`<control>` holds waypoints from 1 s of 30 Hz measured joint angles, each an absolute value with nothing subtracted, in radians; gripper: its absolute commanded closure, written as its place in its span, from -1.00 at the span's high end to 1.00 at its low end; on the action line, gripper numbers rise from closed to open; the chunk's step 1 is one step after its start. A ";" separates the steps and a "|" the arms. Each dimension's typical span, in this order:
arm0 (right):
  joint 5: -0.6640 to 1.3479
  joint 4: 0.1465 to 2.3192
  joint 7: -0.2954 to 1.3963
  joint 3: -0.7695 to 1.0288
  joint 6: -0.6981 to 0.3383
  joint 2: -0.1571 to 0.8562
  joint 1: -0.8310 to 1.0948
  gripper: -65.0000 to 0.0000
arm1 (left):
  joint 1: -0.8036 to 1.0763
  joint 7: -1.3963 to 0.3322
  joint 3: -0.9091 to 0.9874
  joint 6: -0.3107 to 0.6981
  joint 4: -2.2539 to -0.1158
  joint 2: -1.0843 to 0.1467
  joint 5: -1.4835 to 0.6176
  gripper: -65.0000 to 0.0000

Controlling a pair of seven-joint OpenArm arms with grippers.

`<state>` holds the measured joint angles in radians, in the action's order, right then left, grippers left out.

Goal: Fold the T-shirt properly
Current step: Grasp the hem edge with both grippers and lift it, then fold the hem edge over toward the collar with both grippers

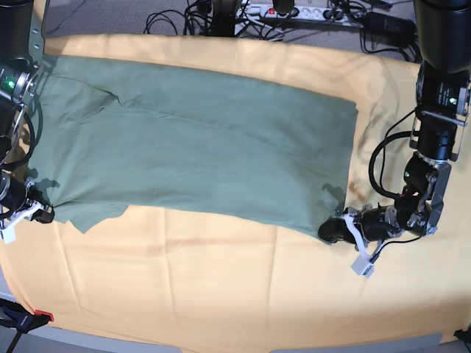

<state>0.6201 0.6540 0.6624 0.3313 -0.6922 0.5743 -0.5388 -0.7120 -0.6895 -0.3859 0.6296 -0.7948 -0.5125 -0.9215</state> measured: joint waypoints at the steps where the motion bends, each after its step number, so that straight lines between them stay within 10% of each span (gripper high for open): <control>1: 0.605 0.654 0.643 0.305 -0.692 0.576 -0.550 -1.00 | -0.712 -0.646 -0.386 0.630 -0.795 -0.512 -0.892 -1.00; 12: 0.479 0.656 0.561 0.147 -0.696 0.576 -0.704 -1.00 | -0.782 -0.545 -0.386 0.599 -0.794 -0.515 -0.802 -1.00; 30: 0.711 0.848 0.860 0.146 -0.693 0.577 -0.456 -1.00 | -0.687 -0.989 -0.386 0.690 -0.791 -0.526 -1.176 -1.00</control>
<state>0.7109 0.8478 0.8600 0.1463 -0.6926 0.5770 -0.4561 -0.6872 -0.9890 -0.3859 0.6903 -0.7914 -0.5262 -1.1763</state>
